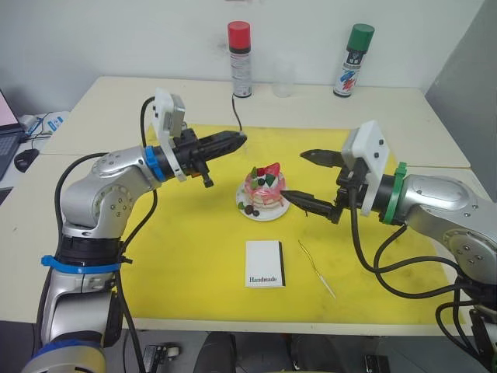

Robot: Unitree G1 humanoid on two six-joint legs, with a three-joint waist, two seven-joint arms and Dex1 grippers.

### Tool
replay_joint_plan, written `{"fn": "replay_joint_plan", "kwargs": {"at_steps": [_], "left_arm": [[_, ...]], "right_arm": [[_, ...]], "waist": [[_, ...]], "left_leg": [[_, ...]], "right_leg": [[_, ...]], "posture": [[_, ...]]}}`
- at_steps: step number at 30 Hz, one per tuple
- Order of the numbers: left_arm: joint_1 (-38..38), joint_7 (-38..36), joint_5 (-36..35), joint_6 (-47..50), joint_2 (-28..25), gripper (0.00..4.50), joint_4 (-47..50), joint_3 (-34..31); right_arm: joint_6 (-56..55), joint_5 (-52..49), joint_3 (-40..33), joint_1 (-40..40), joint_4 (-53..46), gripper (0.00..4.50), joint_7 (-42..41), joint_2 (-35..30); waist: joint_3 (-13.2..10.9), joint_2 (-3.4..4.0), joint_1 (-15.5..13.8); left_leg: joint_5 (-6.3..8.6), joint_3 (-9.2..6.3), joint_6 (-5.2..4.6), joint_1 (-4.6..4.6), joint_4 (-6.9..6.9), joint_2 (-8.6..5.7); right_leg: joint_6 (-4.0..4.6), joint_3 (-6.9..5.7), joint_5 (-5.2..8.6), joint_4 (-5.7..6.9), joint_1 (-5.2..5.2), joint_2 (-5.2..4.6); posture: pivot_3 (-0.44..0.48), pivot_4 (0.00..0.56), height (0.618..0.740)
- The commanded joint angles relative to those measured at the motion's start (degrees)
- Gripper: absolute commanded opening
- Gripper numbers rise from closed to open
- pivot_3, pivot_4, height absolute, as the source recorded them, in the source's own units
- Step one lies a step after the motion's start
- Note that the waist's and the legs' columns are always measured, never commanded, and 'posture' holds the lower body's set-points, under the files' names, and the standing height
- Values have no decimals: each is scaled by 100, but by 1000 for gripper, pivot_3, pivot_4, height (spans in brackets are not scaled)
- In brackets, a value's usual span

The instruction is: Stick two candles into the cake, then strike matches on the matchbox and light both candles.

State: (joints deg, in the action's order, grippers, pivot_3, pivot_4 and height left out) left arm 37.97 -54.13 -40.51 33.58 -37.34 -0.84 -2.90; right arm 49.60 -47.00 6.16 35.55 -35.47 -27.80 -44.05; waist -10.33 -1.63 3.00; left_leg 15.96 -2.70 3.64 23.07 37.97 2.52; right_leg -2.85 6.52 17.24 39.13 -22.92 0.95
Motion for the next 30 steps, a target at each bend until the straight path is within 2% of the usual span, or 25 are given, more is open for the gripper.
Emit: {"fn": "replay_joint_plan", "kwargs": {"at_steps": [1,5,16,30], "left_arm": [[-161,-316,133,-70,2,0,-17,51],[-304,-438,301,-160,132,0,-65,122],[-13,-405,799,-665,644,0,-561,97],[157,-337,1076,-918,1025,0,-949,76]], "right_arm": [[105,93,80,125,-198,4464,-123,67],[67,403,189,58,-152,4464,-246,33],[155,992,191,-295,-248,4464,-383,-113],[340,1116,145,-401,-393,4464,-353,21]], "waist": [[0,0,-14],[0,0,-48],[0,0,-133],[0,0,-132]], "left_leg": [[0,-1,0,4,0,0],[0,-16,1,44,12,-1],[-1,-52,0,60,21,1],[-2,-57,0,61,35,0]], "right_leg": [[0,-2,0,-4,-1,-1],[1,-19,-1,-2,-32,-5],[10,-76,-6,1,-30,-11],[11,-82,-6,19,-30,-11]], "posture": [[0,150,724],[0,150,724],[0,150,724],[0,150,724]]}}
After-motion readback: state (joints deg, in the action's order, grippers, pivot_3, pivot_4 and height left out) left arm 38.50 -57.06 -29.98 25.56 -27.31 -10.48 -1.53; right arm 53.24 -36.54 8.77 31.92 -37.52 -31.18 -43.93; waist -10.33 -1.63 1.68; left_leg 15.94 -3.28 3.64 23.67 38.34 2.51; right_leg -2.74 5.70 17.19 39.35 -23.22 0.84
